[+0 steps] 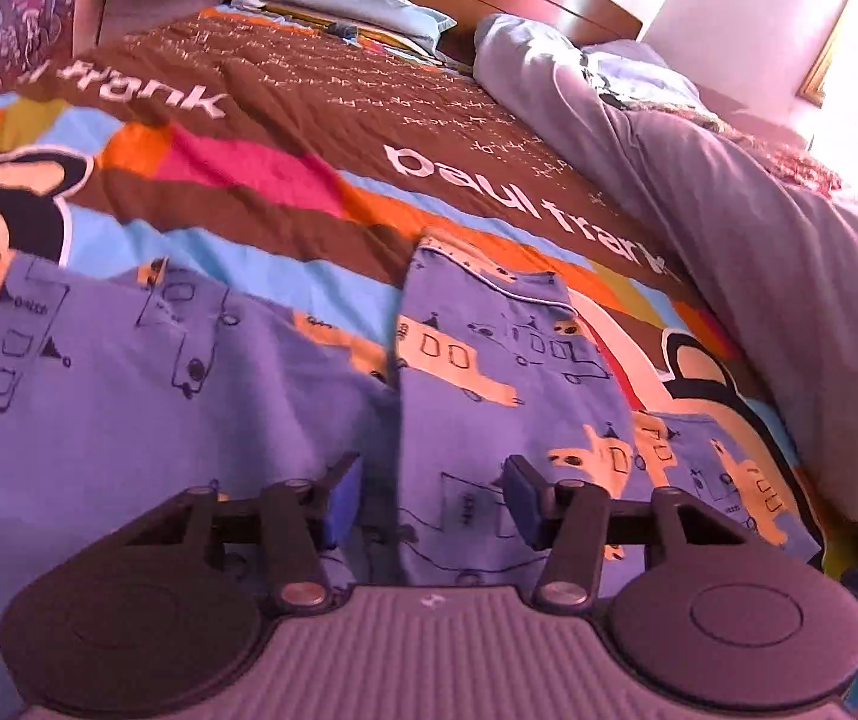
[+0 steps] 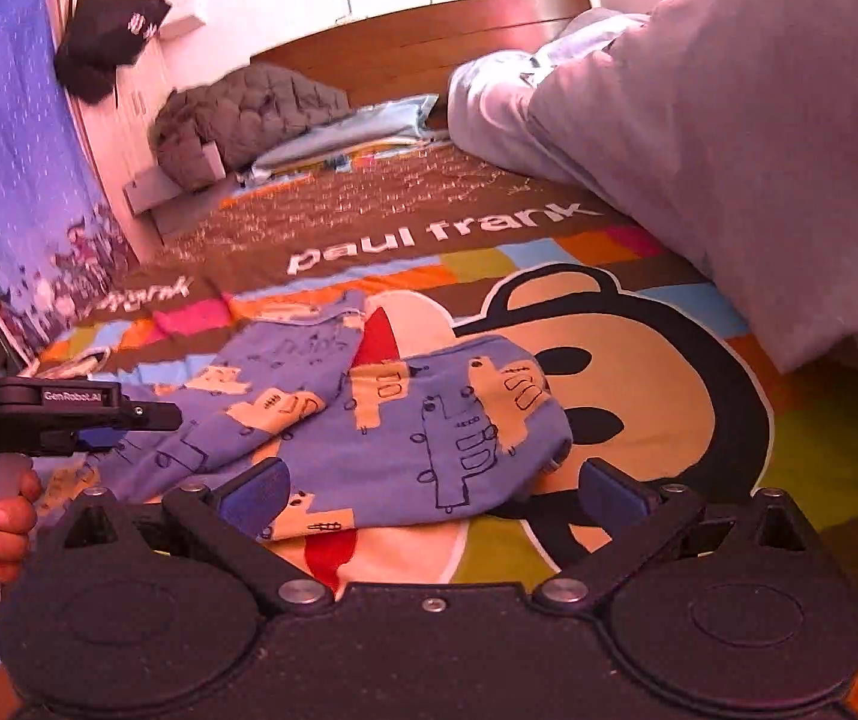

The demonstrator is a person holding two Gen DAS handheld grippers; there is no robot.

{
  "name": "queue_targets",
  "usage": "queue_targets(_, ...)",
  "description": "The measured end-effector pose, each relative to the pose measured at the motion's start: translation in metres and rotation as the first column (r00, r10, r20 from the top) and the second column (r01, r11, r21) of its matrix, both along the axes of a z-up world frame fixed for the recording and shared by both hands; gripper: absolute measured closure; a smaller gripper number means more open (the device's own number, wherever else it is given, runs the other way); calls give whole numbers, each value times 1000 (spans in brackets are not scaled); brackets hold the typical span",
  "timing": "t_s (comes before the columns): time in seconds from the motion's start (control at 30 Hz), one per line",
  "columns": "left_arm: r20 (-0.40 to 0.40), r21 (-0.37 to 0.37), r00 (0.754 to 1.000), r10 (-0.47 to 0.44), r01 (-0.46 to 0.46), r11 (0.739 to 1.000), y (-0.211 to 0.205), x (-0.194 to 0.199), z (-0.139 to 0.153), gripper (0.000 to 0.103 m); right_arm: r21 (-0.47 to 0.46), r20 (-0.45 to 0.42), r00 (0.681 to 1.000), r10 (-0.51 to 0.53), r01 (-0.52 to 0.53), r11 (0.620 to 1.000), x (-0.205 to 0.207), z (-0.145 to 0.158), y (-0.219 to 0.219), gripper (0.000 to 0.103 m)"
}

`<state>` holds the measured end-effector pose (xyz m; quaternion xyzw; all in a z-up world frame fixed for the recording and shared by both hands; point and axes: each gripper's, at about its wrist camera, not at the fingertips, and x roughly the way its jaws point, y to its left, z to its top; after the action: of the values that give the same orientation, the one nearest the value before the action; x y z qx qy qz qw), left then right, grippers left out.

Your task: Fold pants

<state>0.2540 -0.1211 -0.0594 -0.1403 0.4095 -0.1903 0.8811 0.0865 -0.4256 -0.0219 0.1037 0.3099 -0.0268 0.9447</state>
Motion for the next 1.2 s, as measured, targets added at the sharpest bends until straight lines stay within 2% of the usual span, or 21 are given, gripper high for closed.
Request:
queue_targets(0.1, 29, -57, 999, -20, 22, 998, 11, -2, -8, 50, -55, -38, 999, 21, -24, 998, 21, 5, -1, 1)
queue_targets(0.17, 59, -81, 998, -15, 20, 996, 16, -6, -13, 55, -108, -51, 997, 55, -61, 992, 44, 15, 2, 1)
queue_targets(0.3, 44, -97, 999, 12, -8, 995, 16, -4, -12, 60, -93, -97, 977, 192, -201, 975, 123, 41, 22, 1)
queue_targets(0.37, 31, -102, 999, 28, -25, 995, 18, -3, -13, 68, -108, -129, 957, 259, -273, 956, 167, 47, 41, 3)
queue_targets(0.43, 10, -122, 999, 50, -48, 991, 25, -1, -14, 80, -120, -186, 933, 309, -333, 935, 214, 48, 66, 14)
queue_targets(0.53, -38, -184, 997, 70, -76, 980, 35, 4, -18, 86, -57, -294, 894, 337, -369, 928, 272, 43, 100, 23)
queue_targets(0.63, -96, -257, 993, 73, -95, 962, 47, 11, -23, 89, -14, -388, 868, 310, -342, 940, 311, 28, 132, 32)
queue_targets(0.7, -134, -309, 988, 76, -115, 944, 55, 15, -27, 92, -92, -406, 866, 293, -357, 929, 326, 16, 154, 34)
queue_targets(0.77, -165, -349, 983, 79, -133, 928, 61, 19, -31, 94, -214, -433, 865, 252, -370, 904, 338, 1, 173, 42)
queue_targets(0.8, -173, -363, 982, 80, -139, 921, 63, 20, -33, 94, -243, -440, 868, 229, -361, 900, 343, -4, 177, 48)
queue_targets(0.9, -178, -372, 981, 80, -142, 917, 63, 22, -34, 95, -219, -449, 878, 165, -288, 932, 356, -13, 173, 50)
queue_targets(0.97, -160, -354, 984, 78, -131, 926, 60, 22, -33, 98, -211, -482, 866, 130, -259, 943, 362, -23, 171, 60)
queue_targets(1.0, -147, -345, 986, 75, -122, 931, 59, 21, -32, 101, -207, -491, 862, 126, -256, 944, 363, -26, 170, 70)
queue_targets(1.07, -123, -333, 990, 74, -111, 936, 56, 20, -30, 103, -214, -474, 869, 144, -272, 938, 357, -29, 170, 81)
queue_targets(1.1, -114, -336, 991, 74, -109, 935, 55, 19, -29, 103, -219, -456, 875, 164, -289, 932, 353, -29, 169, 96)
queue_targets(1.2, -92, -356, 993, 77, -105, 929, 55, 16, -27, 103, -215, -410, 895, 178, -285, 934, 342, -21, 164, 98)
